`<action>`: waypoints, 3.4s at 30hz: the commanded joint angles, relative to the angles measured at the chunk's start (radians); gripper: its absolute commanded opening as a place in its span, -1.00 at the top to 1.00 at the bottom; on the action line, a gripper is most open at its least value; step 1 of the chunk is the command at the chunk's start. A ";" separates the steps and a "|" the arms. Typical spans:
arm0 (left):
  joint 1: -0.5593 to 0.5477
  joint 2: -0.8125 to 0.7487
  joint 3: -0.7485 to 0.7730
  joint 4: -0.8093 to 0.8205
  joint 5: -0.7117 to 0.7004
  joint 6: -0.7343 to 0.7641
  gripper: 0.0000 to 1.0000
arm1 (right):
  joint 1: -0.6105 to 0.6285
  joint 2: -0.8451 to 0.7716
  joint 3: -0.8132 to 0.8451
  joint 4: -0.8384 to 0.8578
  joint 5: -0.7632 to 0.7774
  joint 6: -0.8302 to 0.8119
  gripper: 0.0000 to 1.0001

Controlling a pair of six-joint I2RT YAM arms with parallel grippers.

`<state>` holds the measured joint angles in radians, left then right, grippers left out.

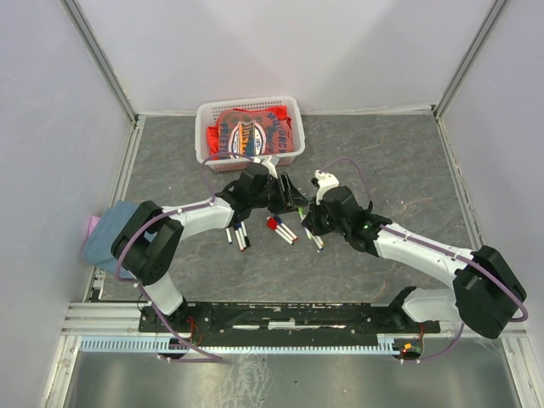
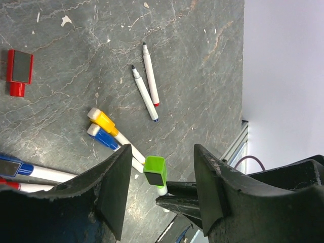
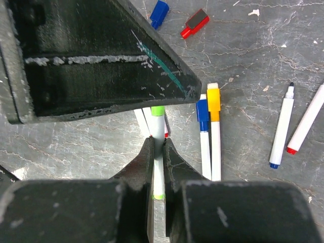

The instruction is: Open the pen caps

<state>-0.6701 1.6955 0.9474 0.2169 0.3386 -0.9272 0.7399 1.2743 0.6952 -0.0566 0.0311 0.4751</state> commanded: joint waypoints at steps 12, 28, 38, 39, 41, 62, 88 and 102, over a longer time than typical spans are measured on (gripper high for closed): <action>-0.005 0.007 -0.028 0.092 0.050 -0.047 0.18 | 0.006 -0.008 -0.015 0.084 -0.025 0.022 0.98; -0.004 -0.012 -0.054 0.150 0.090 -0.041 0.94 | -0.022 -0.042 -0.061 0.127 -0.070 0.055 0.46; -0.003 -0.004 -0.059 0.263 0.167 -0.086 0.94 | -0.060 -0.054 -0.104 0.194 -0.141 0.094 0.39; -0.002 -0.001 -0.061 0.276 0.174 -0.093 0.94 | -0.066 -0.053 -0.109 0.202 -0.152 0.099 0.40; -0.002 0.004 -0.066 0.307 0.193 -0.107 0.94 | -0.076 -0.052 -0.117 0.222 -0.172 0.105 0.44; -0.026 0.044 0.138 0.013 -0.276 -0.085 0.94 | -0.062 0.022 -0.017 -0.037 0.123 -0.090 0.98; -0.039 0.086 0.154 -0.280 -0.456 0.291 0.94 | -0.071 0.164 0.045 -0.080 0.193 -0.093 0.91; -0.071 0.151 0.194 -0.369 -0.597 0.359 0.87 | -0.071 0.256 0.087 -0.111 0.263 -0.092 0.75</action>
<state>-0.7364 1.8431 1.1042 -0.1482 -0.1928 -0.6220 0.6701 1.5200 0.7441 -0.1715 0.2562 0.3798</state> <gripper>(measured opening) 0.241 0.144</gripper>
